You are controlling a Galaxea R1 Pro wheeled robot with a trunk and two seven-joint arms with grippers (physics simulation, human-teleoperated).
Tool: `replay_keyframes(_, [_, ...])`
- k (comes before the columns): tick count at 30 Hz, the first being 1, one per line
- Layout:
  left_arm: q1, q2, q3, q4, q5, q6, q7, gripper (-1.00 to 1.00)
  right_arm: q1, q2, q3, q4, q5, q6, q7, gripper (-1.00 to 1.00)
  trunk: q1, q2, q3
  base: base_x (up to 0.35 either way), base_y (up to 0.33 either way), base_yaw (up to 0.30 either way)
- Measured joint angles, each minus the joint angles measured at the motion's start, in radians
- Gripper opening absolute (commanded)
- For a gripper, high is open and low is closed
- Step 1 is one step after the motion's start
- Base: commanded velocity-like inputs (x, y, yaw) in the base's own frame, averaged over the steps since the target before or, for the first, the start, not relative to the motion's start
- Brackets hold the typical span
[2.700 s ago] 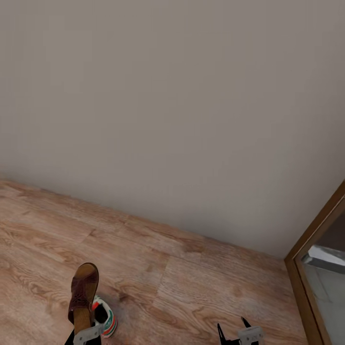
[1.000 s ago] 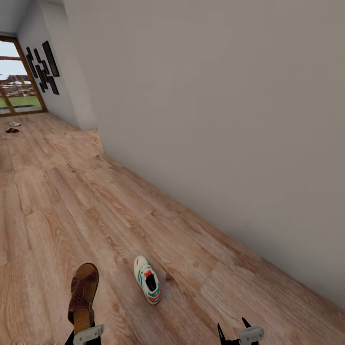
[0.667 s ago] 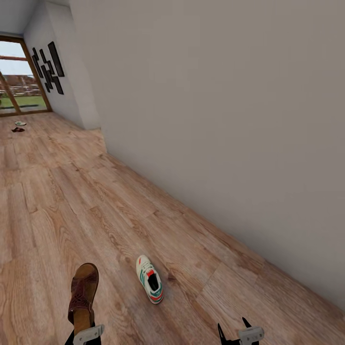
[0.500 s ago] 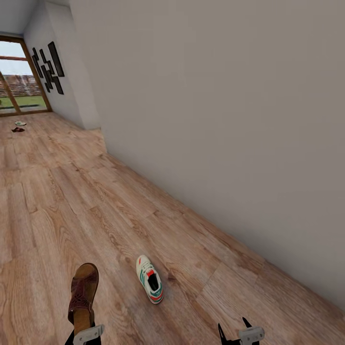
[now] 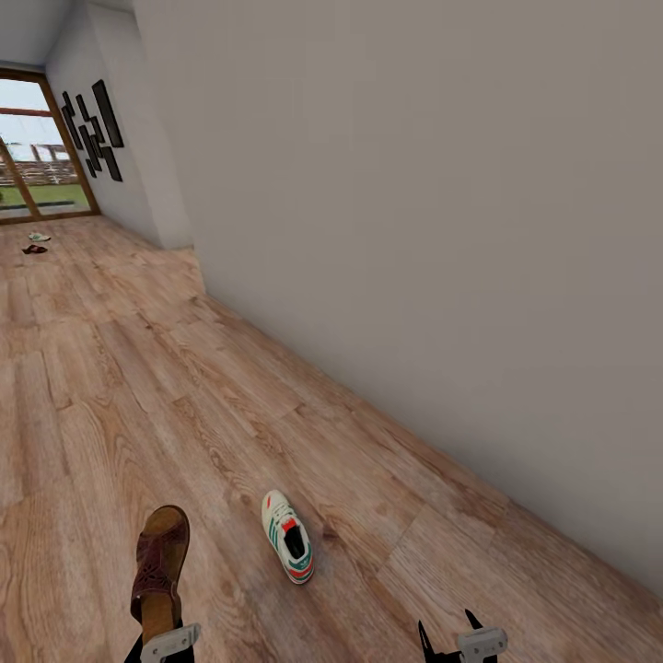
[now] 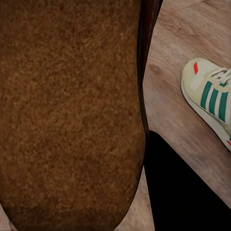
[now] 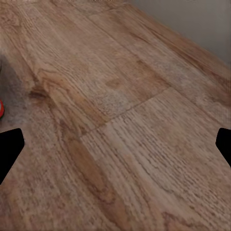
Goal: Pick up the two gym shoes and the two sandals from the corridor floor and place them onto the hallstand (shoe rack) in the corridor, making sure they are on the rack and not on the floor. Arrange them so the two gym shoes are next to each other and the two sandals are next to each other.
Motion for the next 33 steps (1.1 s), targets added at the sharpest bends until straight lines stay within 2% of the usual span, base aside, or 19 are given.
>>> replay_keyframes(19, [0.0, 0.0, 0.0, 0.0, 0.0, 0.001, 0.0, -1.0, 0.0, 0.001, -0.001, 0.0, 0.0, 0.0, 0.0, 1.0, 0.0, 0.0, 0.0, 0.006, 0.0, 0.26])
replay_keyframes(33, [0.0, 0.0, 0.0, 0.0, 0.0, 0.001, 0.0, -1.0, 0.0, 0.001, -0.001, 0.0, 0.0, 0.0, 0.0, 1.0, 0.0, 0.0, 0.0, 0.213, 0.015, 0.277])
